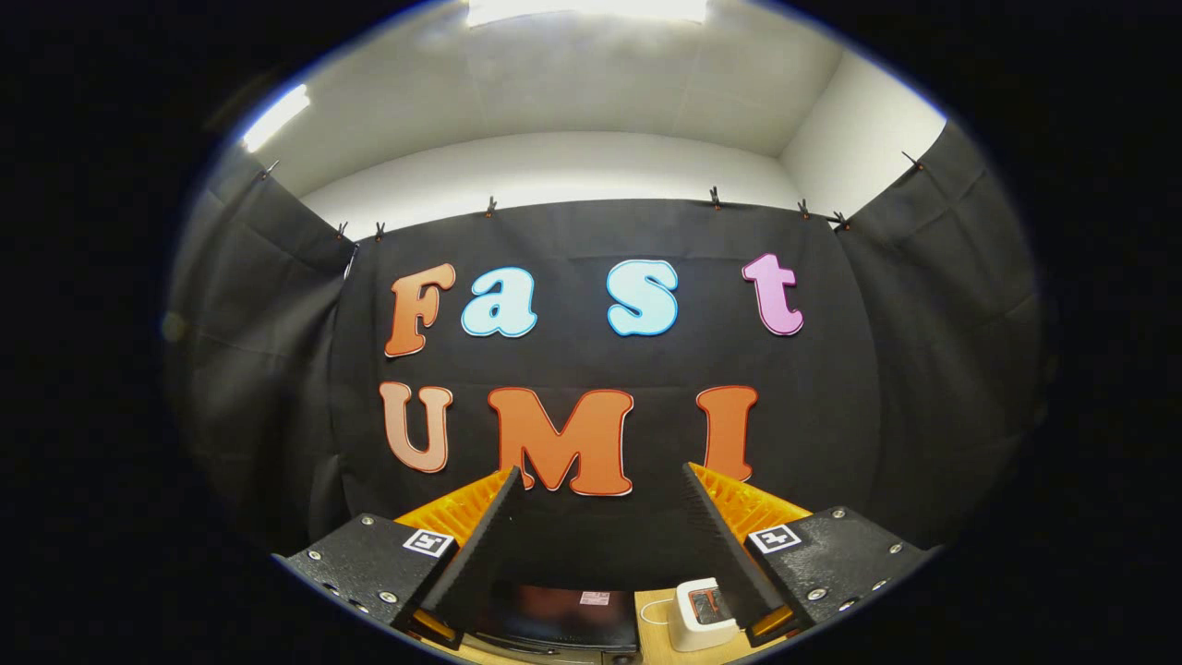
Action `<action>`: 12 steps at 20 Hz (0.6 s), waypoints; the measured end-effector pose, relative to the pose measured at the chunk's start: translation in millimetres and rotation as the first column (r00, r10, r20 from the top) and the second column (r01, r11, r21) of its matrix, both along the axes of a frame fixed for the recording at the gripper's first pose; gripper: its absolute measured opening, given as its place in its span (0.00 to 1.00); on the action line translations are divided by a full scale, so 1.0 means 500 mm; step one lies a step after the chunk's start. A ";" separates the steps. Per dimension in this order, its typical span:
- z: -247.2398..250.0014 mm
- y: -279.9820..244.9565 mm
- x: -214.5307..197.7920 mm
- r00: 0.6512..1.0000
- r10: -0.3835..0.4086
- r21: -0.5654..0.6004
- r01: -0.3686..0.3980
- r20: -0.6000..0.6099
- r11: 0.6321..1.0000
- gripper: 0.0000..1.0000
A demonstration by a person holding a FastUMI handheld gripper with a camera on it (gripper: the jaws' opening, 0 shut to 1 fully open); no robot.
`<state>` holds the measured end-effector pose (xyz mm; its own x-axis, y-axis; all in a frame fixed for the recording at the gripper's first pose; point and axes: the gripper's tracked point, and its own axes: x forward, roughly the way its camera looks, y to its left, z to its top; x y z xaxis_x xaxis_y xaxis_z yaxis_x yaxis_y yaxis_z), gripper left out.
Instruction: Open the toaster oven, put the food inside, and close the toaster oven door.
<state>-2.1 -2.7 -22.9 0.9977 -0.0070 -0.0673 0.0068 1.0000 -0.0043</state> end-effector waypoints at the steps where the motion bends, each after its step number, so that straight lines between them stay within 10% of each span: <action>1: -0.010 0.003 -0.001 1.000 0.001 0.005 -0.001 -0.009 1.000 1.00; 12: -0.245 0.091 -0.004 0.968 0.068 0.086 -0.049 -0.241 0.995 1.00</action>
